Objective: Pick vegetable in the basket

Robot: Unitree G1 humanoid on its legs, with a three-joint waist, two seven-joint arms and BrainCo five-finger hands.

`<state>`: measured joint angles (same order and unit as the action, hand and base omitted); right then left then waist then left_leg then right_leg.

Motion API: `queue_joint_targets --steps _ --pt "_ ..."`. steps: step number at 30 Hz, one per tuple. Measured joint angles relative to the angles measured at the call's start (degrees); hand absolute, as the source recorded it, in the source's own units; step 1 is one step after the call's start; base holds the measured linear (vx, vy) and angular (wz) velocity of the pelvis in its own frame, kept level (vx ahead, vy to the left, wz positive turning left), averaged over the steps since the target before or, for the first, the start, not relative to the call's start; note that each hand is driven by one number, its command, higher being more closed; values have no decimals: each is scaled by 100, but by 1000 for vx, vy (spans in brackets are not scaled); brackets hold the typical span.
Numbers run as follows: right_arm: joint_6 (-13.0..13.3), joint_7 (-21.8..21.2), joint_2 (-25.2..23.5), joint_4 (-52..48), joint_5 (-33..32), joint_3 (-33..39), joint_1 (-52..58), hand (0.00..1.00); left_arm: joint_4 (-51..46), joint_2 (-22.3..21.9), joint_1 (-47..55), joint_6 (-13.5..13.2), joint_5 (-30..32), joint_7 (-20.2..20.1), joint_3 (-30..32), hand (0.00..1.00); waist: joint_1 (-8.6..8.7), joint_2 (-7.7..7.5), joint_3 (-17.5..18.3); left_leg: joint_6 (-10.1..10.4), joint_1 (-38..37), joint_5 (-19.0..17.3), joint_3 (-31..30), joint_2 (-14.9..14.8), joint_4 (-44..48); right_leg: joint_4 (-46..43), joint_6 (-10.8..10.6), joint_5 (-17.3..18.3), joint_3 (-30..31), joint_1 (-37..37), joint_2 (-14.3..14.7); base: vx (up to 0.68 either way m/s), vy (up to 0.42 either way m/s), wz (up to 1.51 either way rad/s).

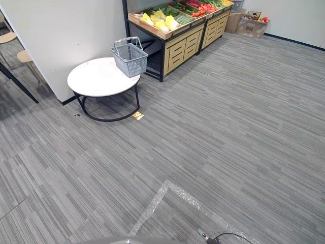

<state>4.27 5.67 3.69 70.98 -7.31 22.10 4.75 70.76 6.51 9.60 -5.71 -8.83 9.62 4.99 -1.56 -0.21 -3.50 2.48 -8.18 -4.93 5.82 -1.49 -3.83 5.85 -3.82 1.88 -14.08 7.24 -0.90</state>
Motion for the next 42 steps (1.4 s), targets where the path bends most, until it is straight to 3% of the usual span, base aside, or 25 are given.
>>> queue_joint_targets --steps 9,13,15,16,17,19,20,22,24,26,28,30,31,32,33,34,35,36,37,38,39,40,42 --pt "0 0 4 -10 -192 -22 -35 0 121 24 -124 8 -2 -75 -23 0 3 12 -49 -2 50 1 -14 -11 33 -101 -12 -4 15 -93 -3 -18 -1 -1" --pt "26 34 -19 -57 -427 -182 -327 0 39 67 -372 -15 -243 125 -105 0 65 -31 -365 14 474 -26 -4 -45 326 -748 256 238 -30 -653 -64 -99 -17 0" --pt "53 43 -26 -91 -528 -240 -401 0 -165 85 -459 -44 -459 161 -103 0 46 -77 -540 80 961 -473 0 -183 1157 -1080 369 475 -151 -897 -51 -99 -67 -2" --pt "119 72 -3 -99 -599 -270 -391 0 -276 38 -428 -52 -631 165 -79 0 3 -20 -593 209 1183 -824 26 -370 1740 -1129 446 523 -127 -882 80 -38 -78 -20" --pt "131 97 -2 -113 -629 -293 -380 0 -345 16 -388 -57 -670 169 -42 0 -19 -4 -593 343 1263 -934 34 -465 2010 -1111 472 539 -110 -843 136 43 -78 -16" --pt "144 150 -28 -243 -658 -316 -373 0 -582 -9 -304 -81 -680 136 258 0 -18 -13 -693 307 2008 -756 -11 -675 3818 -1121 605 634 -167 -681 207 78 -78 1" --pt "145 160 -19 -328 -661 -450 -344 0 -747 -143 -251 -93 -687 133 472 0 -56 7 -743 122 2416 -385 -7 -791 4765 -1131 626 711 -147 -519 226 86 -55 0" --pt "134 171 -12 -389 -659 -559 -353 0 -887 -207 -147 -137 -850 134 640 0 -104 -15 -815 103 2831 -363 -13 -787 5506 -1129 656 817 -111 -297 179 165 -4 -1" --pt "122 168 -21 -486 -657 -675 -443 0 -930 -300 -138 -150 -889 131 649 0 -166 1 -817 143 3171 -530 9 -657 5250 -1056 624 859 -67 -238 112 221 46 -2" --pt "118 148 -80 -479 -660 -677 -652 0 -909 -307 -127 -149 -878 126 618 0 -271 6 -823 143 3306 -458 -1 -491 3909 -892 561 864 53 -241 42 255 93 -19" --pt "126 142 -147 -541 -662 -744 -868 0 -832 -349 -12 -124 -832 117 662 0 -404 44 -808 145 3289 320 22 -406 1671 -712 407 961 195 -166 16 348 130 -35" --pt "142 135 -190 -683 -665 -918 -903 0 -786 -455 97 -105 -780 111 866 0 -475 98 -801 139 3315 651 56 -490 749 -726 228 1196 351 -30 19 501 197 -48" --pt "154 126 -190 -713 -665 -910 -904 0 -725 -509 213 -73 -683 87 900 0 -576 108 -782 94 3290 796 145 -583 633 -821 140 1391 533 100 -36 592 256 -61" --pt "161 125 -244 -707 -665 -900 -898 0 -665 -487 282 -44 -609 55 979 0 -606 74 -726 19 3255 1161 192 -524 835 -877 87 1496 575 169 -157 635 277 -61" --pt "164 118 -320 -647 -664 -882 -859 0 -571 -383 328 -29 -550 5 1005 0 -666 -123 -681 -101 3243 1350 257 -398 1047 -1033 43 1558 654 209 -365 624 239 -38" --pt "172 79 -451 -584 -662 -876 -917 0 -511 -230 341 -27 -387 -10 996 0 -648 -349 -595 -271 3232 1168 352 -233 1253 -1463 3 1507 780 46 -598 755 252 -26" --pt "217 29 -550 -578 -659 -755 -905 0 -463 -107 291 6 -262 -33 959 0 -610 -473 -521 -403 3111 925 433 -92 1366 -2228 -85 1350 878 -233 -767 634 188 -9" --pt "218 11 -577 -547 -659 -655 -901 0 -464 -75 247 19 -185 -47 928 0 -558 -504 -524 -443 3003 829 439 -24 1433 -2682 -149 1220 907 -349 -851 630 190 11" --pt "210 3 -578 -435 -657 -588 -900 0 -470 -34 208 55 -108 -97 868 0 -497 -533 -531 -498 2647 577 450 84 1452 -3813 -339 707 1006 -660 -975 606 192 13" --pt "206 -5 -576 -418 -652 -551 -829 0 -493 -25 184 89 -107 -119 797 0 -437 -503 -516 -561 2217 364 447 104 1386 -4804 -643 -333 1069 -991 -1068 599 192 12" --pt "210 -18 -582 -426 -652 -561 -787 0 -529 11 178 90 -97 -119 731 0 -388 -498 -503 -611 2020 267 443 94 1362 -5292 -703 -759 1068 -1144 -1108 699 218 10" --pt "210 -78 -590 -433 -651 -594 -746 0 -579 98 141 98 -82 -120 647 0 -312 -490 -514 -662 1653 82 423 104 1339 -6252 -694 -759 962 -1559 -1258 581 164 4" --pt "222 -112 -515 -484 -647 -566 -718 0 -657 91 -57 98 -53 -97 655 0 -249 -462 -535 -681 1122 -107 363 65 1225 -7031 -349 -530 678 -2089 -1371 569 98 8"
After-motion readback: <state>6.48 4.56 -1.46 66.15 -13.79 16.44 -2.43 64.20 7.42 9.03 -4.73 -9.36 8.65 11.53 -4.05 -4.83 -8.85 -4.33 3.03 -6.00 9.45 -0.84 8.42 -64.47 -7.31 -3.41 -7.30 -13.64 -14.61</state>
